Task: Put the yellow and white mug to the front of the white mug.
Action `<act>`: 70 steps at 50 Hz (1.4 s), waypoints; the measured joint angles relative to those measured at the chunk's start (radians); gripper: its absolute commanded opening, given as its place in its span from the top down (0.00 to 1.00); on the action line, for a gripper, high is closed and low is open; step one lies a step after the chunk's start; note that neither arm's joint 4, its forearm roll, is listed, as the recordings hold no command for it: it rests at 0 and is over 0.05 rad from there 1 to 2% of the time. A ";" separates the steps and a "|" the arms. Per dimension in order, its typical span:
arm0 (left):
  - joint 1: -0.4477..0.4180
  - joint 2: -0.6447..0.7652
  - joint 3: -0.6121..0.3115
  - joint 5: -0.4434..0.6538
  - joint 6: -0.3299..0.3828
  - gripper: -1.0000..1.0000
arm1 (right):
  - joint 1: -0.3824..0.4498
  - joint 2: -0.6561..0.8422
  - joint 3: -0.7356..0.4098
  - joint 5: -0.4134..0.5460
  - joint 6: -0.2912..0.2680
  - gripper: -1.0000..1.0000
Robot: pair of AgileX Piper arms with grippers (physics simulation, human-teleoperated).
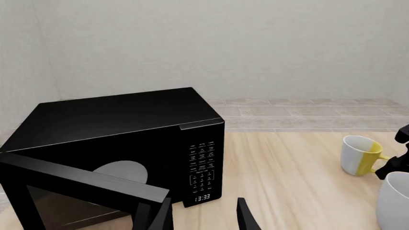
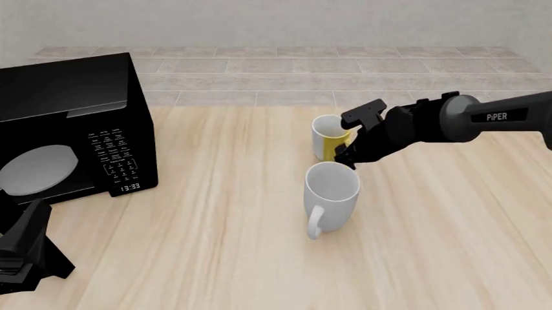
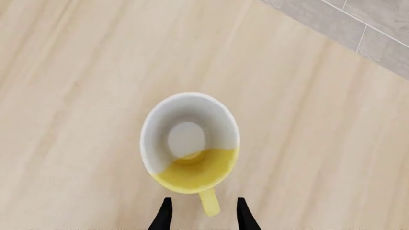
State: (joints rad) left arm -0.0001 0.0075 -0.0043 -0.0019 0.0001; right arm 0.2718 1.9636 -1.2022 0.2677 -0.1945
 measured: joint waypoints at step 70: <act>0.000 0.000 0.000 0.000 0.000 0.00 | 0.027 -0.779 0.387 -0.063 -0.025 0.00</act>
State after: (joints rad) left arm -0.0001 0.0074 -0.0043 -0.0019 0.0001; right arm 0.2987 1.1843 -0.8153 0.2047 -0.2191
